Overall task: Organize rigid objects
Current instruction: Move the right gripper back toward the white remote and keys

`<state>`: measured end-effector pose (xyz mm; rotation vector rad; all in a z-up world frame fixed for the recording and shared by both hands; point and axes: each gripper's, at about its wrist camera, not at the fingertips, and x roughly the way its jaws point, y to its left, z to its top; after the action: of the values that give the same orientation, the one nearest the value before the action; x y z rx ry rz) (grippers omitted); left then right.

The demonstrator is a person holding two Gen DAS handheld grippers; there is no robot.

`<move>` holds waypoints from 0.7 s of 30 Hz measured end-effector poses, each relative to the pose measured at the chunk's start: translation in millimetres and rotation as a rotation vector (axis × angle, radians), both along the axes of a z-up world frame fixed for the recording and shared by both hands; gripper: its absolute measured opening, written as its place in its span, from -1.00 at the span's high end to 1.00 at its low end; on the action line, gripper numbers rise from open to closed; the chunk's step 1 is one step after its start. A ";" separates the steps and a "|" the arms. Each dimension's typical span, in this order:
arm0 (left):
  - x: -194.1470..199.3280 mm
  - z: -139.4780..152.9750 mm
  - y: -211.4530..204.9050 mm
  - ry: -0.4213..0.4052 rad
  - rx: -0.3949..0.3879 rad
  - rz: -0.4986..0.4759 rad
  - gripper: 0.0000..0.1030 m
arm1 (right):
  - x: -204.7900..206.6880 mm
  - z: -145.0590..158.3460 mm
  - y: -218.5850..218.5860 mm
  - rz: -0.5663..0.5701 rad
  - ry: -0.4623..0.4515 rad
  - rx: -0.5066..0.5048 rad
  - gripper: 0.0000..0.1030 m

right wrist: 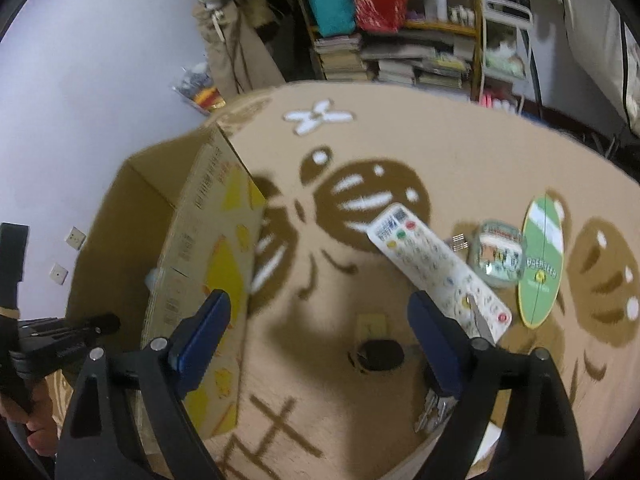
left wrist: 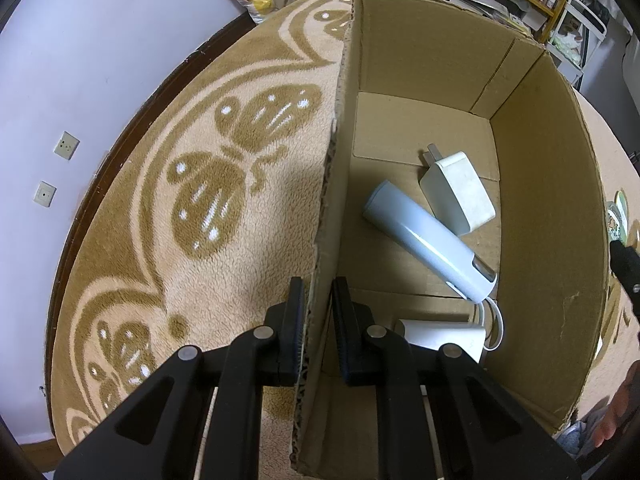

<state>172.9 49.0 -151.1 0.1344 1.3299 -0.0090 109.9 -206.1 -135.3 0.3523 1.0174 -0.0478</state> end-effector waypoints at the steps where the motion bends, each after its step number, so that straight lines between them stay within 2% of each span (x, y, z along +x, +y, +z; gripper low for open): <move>1: -0.2 0.0 0.1 0.000 0.001 -0.001 0.72 | -0.8 -5.0 -3.5 -0.006 0.025 0.018 -0.84; 9: -0.4 0.0 0.2 -0.001 0.000 0.000 0.72 | -2.4 -29.6 -14.4 -0.040 0.153 0.075 -0.84; 11: -0.4 0.0 0.3 0.000 0.000 0.000 0.72 | -3.5 -35.2 -15.3 -0.045 0.173 0.085 -0.67; 12: -0.4 0.0 0.2 0.000 0.000 0.000 0.72 | -3.0 -37.4 -15.2 -0.043 0.185 0.089 -0.52; 13: -0.3 0.0 0.1 0.000 0.001 -0.001 0.72 | -3.3 -40.0 -15.0 -0.044 0.194 0.089 -0.49; 21: -0.8 -0.2 0.3 -0.001 0.003 -0.003 0.72 | -1.2 -57.7 -17.1 -0.077 0.258 0.133 -0.49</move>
<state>172.2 49.3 -151.3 0.1392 1.3287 -0.0090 108.8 -223.2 -193.0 0.5161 1.2657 -0.0968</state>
